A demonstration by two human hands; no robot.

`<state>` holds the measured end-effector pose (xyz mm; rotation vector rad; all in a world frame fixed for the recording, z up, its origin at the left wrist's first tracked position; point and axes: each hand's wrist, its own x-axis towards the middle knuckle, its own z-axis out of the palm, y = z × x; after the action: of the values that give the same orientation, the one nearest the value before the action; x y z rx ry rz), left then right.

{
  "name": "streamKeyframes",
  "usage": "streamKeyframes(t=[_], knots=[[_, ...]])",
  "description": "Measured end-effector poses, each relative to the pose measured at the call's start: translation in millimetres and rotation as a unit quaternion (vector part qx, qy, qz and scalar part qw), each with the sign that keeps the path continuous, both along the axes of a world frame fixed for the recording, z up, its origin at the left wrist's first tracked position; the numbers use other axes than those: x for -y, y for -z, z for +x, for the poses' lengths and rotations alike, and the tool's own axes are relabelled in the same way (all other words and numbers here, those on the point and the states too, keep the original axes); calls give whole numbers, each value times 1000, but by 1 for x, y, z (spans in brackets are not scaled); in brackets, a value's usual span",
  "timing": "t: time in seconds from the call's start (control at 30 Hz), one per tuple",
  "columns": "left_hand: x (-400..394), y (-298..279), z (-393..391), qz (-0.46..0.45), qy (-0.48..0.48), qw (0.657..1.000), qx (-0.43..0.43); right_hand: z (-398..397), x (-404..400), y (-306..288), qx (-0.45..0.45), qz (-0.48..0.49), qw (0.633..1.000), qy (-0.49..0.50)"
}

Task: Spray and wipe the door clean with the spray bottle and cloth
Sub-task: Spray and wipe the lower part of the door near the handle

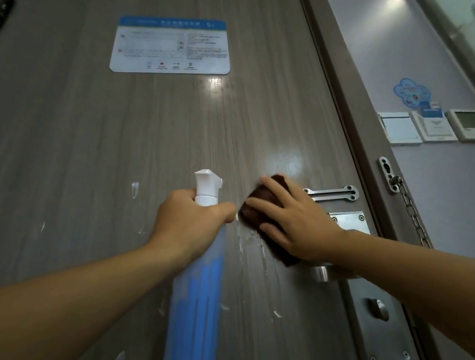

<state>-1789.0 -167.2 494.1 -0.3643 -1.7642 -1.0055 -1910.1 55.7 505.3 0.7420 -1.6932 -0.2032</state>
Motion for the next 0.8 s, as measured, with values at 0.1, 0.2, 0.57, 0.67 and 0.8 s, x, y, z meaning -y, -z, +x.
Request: streamKeyframes(t=[0.1, 0.2, 0.57, 0.67, 0.8], knots=[[4, 1, 0, -5, 4, 1000, 1, 2, -16, -9, -36, 34, 997, 60], [5, 1, 2, -6, -4, 1000, -1, 3, -10, -49, 8, -108, 992, 58], [0, 2, 2, 14, -2, 1000, 3, 1, 19, -30, 30, -70, 997, 13], [3, 7, -2, 14, -1, 1000, 0, 5, -5, 0, 12, 88, 995, 38], [11, 14, -5, 5, -11, 1000, 1, 14, -34, -15, -29, 202, 973, 110]])
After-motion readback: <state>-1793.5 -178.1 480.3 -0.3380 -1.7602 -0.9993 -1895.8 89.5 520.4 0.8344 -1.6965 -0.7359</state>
